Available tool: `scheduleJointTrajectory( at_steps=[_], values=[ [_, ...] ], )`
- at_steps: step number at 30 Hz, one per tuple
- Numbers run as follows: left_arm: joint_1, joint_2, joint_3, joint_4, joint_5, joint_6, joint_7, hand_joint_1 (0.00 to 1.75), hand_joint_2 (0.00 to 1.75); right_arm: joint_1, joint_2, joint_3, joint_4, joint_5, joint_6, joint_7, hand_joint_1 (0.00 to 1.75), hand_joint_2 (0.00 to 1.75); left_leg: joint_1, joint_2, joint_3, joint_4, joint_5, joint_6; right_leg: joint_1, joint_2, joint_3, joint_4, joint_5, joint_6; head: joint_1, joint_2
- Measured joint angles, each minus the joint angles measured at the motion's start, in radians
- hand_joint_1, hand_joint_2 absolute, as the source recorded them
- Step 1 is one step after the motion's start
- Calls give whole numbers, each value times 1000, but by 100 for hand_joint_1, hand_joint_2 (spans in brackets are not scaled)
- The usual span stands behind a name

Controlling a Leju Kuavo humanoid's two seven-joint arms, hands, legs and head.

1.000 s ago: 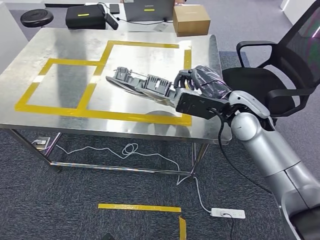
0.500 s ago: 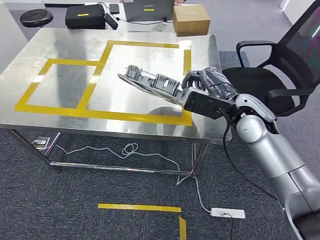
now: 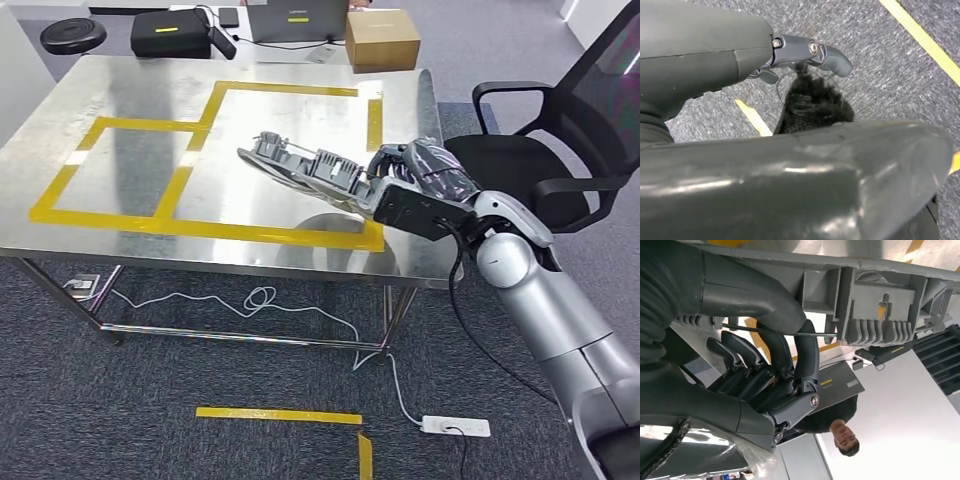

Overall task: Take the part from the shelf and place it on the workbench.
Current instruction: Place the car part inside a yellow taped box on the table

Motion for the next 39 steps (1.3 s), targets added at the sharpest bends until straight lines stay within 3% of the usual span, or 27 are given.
scheduleJointTrajectory(
  at_steps=[19,34,39],
  values=[
    [-25,27,3,63,-7,60,-2,0,0,0,0,1,0,-1,6,-3,175,175,0,0,0,0,0,0,0,0,0,0,0,0,0,0],
    [-61,94,9,196,-13,122,-21,0,0,0,0,2,0,-5,10,-13,175,175,-5,0,-1,3,-1,1,-3,0,0,-2,2,1,0,0],
    [-71,112,11,228,-13,138,-21,0,0,0,0,2,0,-6,10,-14,175,175,-10,0,-5,10,-4,7,-8,0,0,-6,5,7,-1,0]
  ],
)
